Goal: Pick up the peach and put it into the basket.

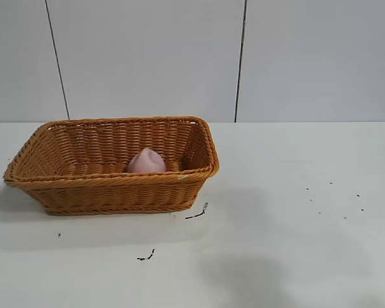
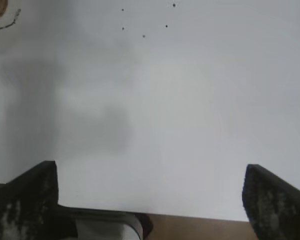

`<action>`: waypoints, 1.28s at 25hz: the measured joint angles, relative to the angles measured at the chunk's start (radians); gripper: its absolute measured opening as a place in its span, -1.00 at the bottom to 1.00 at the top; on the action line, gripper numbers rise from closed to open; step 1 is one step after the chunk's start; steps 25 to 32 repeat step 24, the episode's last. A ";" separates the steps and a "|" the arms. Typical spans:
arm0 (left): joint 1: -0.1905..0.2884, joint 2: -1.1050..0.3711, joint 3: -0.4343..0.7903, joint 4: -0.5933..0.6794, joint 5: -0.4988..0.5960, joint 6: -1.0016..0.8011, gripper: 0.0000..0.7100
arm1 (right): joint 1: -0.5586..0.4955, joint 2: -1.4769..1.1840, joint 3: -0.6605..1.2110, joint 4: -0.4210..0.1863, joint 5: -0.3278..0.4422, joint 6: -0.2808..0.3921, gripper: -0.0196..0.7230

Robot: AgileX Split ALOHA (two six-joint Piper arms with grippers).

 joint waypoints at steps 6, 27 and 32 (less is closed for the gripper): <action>0.000 0.000 0.000 0.000 0.000 0.000 0.95 | 0.000 -0.155 0.006 -0.001 -0.020 0.000 0.93; 0.000 0.000 0.000 0.000 0.000 0.000 0.95 | 0.000 -0.170 0.006 -0.001 -0.021 0.000 0.93; 0.000 0.000 0.000 0.000 0.000 0.000 0.95 | 0.000 -0.170 0.006 -0.001 -0.021 0.000 0.93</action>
